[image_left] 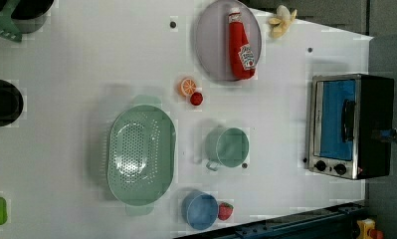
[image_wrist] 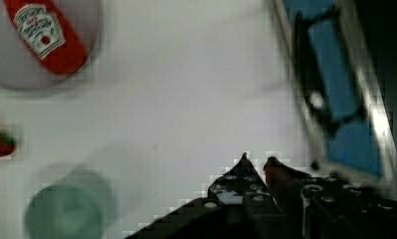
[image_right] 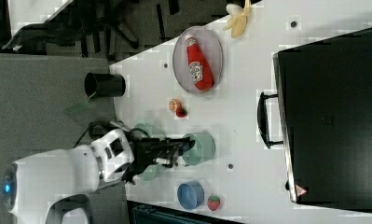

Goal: Flap open oven.

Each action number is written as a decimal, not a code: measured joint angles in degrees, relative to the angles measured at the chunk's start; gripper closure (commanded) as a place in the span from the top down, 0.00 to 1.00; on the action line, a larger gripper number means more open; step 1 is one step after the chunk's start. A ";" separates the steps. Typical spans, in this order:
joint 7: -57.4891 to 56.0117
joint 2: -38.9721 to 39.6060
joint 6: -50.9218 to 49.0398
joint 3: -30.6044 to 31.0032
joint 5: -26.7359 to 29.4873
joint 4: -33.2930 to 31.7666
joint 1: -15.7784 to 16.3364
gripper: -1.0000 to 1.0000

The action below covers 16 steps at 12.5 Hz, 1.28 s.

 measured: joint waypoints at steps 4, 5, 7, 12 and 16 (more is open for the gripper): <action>-10.97 5.64 8.13 -4.59 -0.85 -0.34 -0.76 0.17; -12.48 7.28 8.94 -5.60 -0.77 -0.11 -1.06 0.17; -14.63 10.39 11.46 -7.50 -1.37 -0.22 -1.50 0.17; -16.45 16.46 15.82 -9.23 -1.24 -0.78 -1.27 0.17; -16.59 21.26 20.24 -9.86 -1.13 -0.67 -1.22 0.17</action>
